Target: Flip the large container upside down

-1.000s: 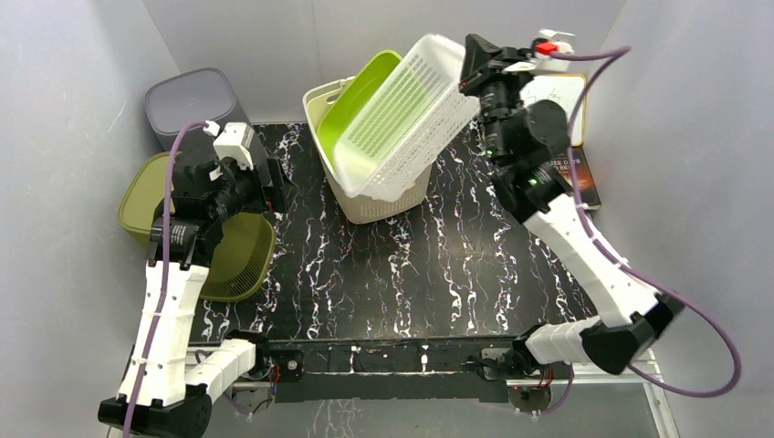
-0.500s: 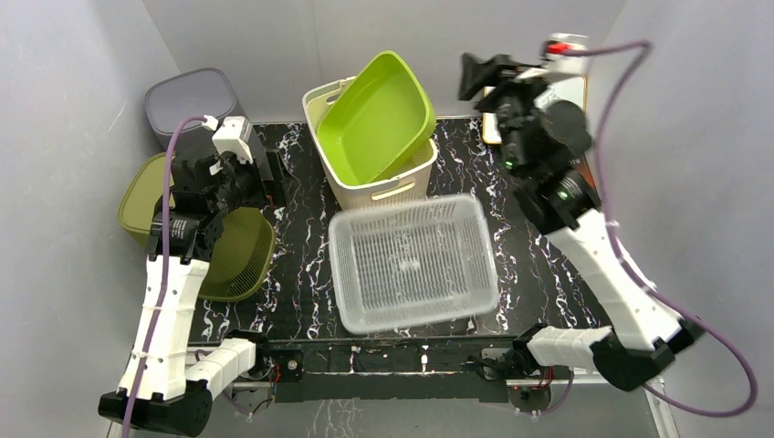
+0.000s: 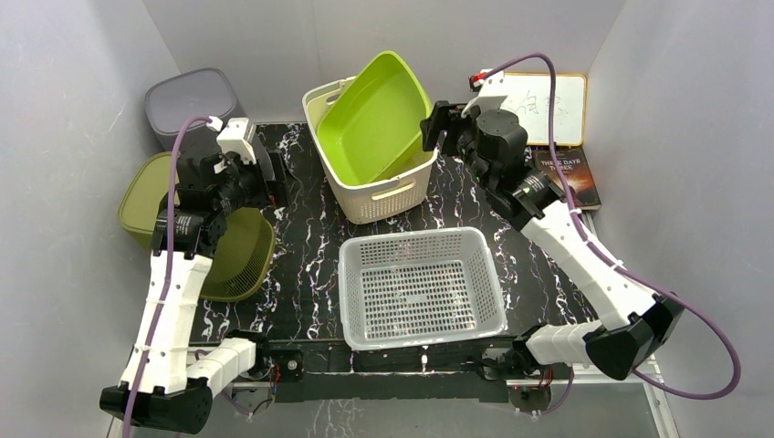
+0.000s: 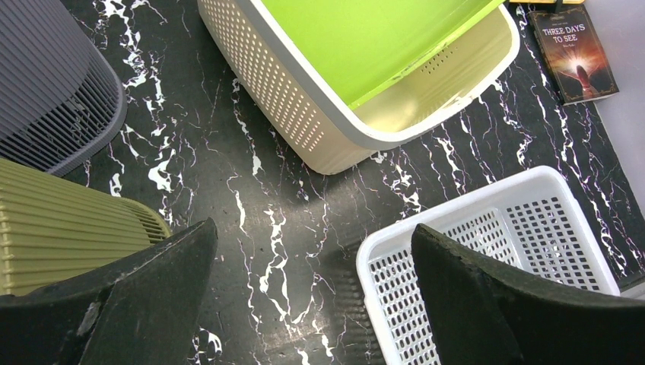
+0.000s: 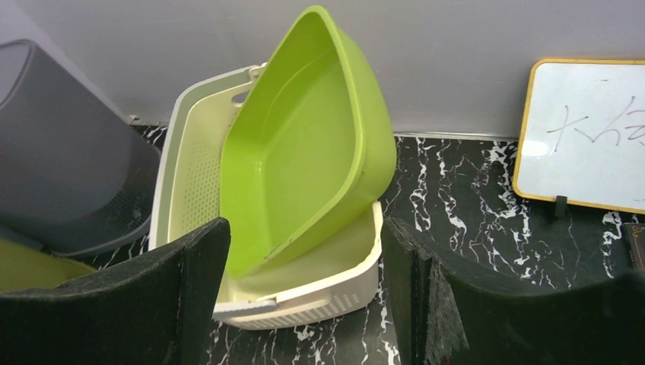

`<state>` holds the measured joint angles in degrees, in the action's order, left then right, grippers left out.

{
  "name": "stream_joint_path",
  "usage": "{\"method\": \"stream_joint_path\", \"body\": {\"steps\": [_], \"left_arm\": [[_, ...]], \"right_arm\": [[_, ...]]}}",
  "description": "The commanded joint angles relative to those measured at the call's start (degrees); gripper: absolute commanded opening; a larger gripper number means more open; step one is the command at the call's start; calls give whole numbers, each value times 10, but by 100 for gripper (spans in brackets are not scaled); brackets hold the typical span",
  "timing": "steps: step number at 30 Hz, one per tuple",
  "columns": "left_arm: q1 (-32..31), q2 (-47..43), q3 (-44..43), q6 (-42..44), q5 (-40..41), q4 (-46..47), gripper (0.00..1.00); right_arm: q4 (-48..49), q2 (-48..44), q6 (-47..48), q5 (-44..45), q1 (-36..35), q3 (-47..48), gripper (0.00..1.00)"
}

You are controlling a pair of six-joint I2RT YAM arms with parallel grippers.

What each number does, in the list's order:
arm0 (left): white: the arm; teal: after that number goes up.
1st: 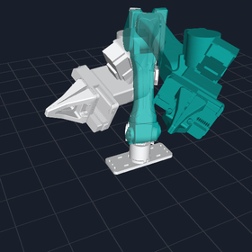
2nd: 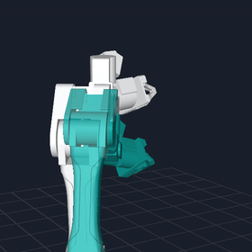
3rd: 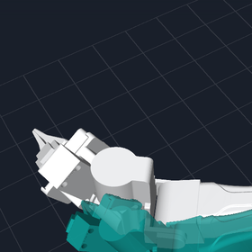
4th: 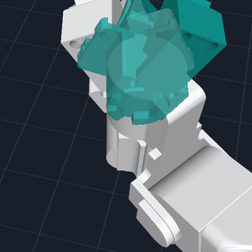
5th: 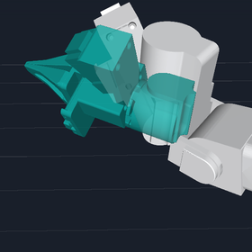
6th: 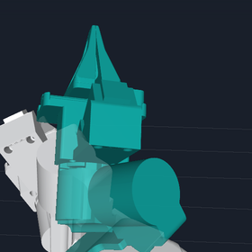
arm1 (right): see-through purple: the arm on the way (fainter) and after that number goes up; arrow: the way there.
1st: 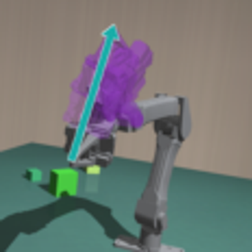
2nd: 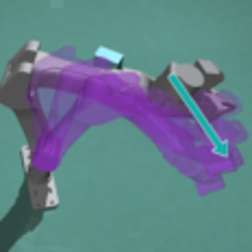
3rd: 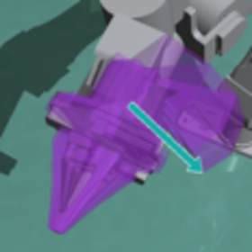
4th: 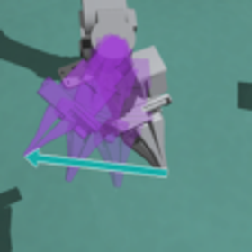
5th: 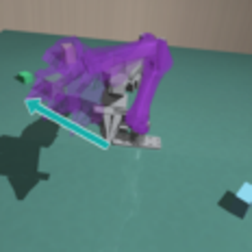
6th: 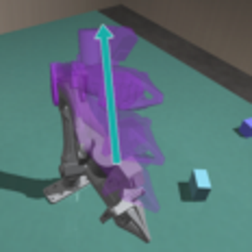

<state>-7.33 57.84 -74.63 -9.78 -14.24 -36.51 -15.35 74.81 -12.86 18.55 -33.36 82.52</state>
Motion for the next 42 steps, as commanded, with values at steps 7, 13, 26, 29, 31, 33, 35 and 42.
{"method": "stream_joint_path", "body": {"steps": [7,13,26,29,31,33,35,42], "left_arm": [[-1,21,3,0,-3,10,98],[-2,45,-29,-2,-2,6,98],[-1,55,-40,-1,0,5,98],[-1,53,-40,2,0,3,98],[-1,50,-36,2,0,3,98],[-1,46,-31,2,0,4,98],[-1,45,-27,2,0,5,98],[-1,40,-26,3,-3,4,98]], "right_arm": [[-88,-46,1,-6,-194,-113,74],[-125,-58,-45,7,-288,-173,77],[-119,37,-159,87,-473,-195,80],[-143,54,-179,92,-498,-185,81],[-159,64,-192,99,-518,-179,82],[-168,74,-205,108,-539,-174,82],[-180,90,-213,117,-559,-169,82],[-231,123,-226,148,-608,-166,82]]}}
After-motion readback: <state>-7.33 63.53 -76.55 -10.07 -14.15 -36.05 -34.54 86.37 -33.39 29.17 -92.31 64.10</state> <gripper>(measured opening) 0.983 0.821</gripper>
